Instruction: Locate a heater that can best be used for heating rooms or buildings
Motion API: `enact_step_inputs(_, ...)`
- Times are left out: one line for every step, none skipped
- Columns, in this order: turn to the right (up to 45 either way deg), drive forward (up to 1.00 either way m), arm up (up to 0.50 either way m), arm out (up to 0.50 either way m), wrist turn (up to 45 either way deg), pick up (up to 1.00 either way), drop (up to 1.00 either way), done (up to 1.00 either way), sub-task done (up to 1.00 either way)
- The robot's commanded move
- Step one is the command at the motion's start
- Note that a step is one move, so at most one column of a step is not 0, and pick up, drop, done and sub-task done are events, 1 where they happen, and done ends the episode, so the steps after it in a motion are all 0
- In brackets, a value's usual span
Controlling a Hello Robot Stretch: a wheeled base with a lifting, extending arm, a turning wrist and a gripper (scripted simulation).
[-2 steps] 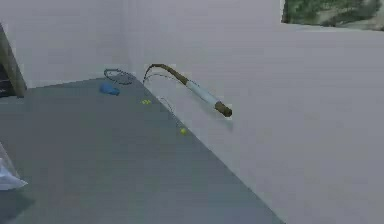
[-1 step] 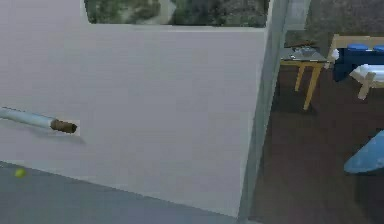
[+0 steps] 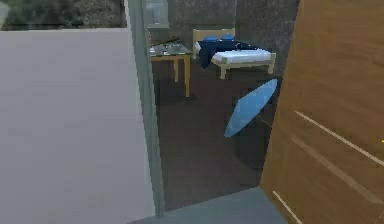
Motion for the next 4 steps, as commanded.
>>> enact_step_inputs(0.0,0.9,0.0,0.0,0.0,0.0,0.0,0.0,0.0)
enact_step_inputs(15.0,0.0,0.0,0.0,0.0,0.0,0.0,0.0,0.0)
enact_step_inputs(0.0,0.55,0.0,0.0,0.0,0.0,0.0,0.0,0.0)
enact_step_inputs(-45.0,0.0,0.0,0.0,0.0,0.0,0.0,0.0,0.0)
